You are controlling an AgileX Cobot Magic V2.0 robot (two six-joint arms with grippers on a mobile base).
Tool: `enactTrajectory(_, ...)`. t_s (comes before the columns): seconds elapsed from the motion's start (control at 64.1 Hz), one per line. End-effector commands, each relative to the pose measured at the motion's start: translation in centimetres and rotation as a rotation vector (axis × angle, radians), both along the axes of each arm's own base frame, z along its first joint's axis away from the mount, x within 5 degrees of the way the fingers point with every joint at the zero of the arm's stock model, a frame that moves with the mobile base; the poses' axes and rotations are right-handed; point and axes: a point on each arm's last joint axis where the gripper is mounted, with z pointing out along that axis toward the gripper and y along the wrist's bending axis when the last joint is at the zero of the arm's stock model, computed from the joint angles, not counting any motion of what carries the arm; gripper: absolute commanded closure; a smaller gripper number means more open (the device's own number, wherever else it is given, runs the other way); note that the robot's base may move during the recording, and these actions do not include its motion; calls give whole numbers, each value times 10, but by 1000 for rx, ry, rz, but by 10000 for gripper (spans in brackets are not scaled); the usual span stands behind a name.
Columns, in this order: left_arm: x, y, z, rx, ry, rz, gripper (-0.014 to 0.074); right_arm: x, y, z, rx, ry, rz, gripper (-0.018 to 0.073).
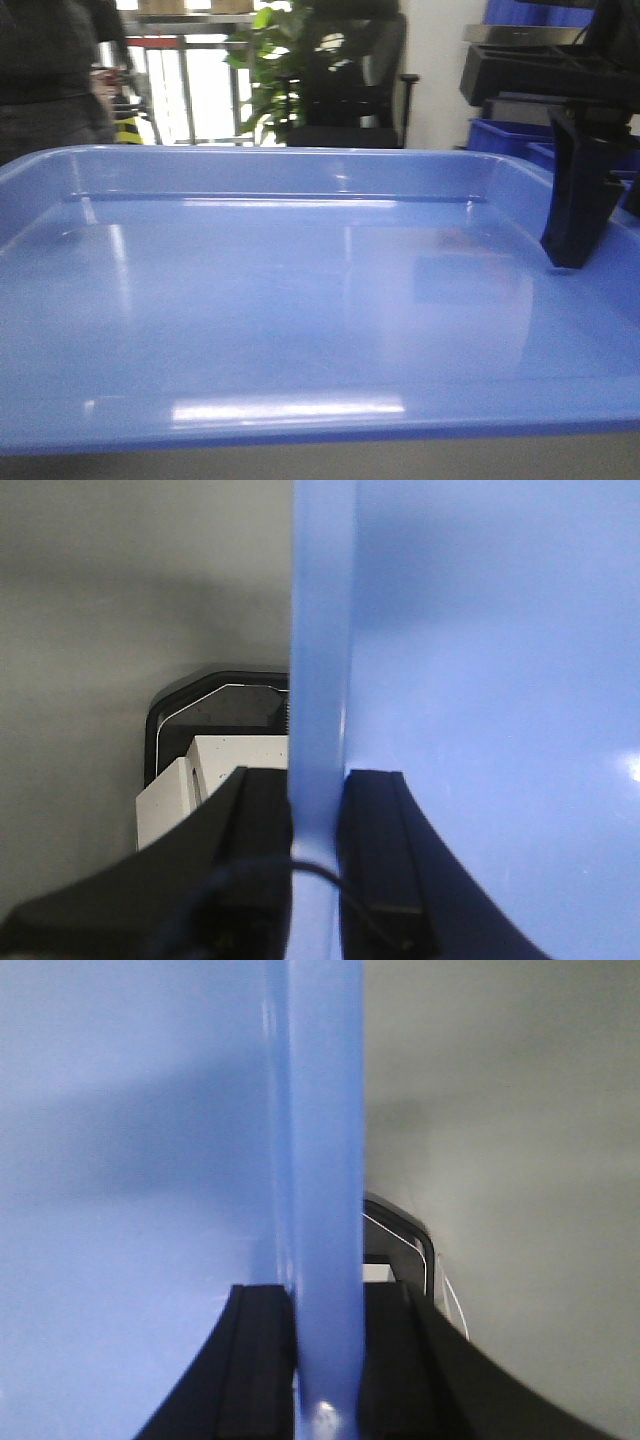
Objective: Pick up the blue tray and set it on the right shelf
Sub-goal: 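Carry the tray in both grippers while the base drives to the shelf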
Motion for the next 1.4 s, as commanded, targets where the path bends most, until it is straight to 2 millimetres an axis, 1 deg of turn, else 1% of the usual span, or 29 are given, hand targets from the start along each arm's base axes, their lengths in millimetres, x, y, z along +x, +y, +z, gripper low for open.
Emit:
enactTrajectory(0.0,-1,-9,17,-124,-36,17,606,2,3,18,92,-84,-17,391)
enactTrajectory(1.388,-1,-9,17,-124,-36,17,606,2,3,18,92,-84,-17,391)
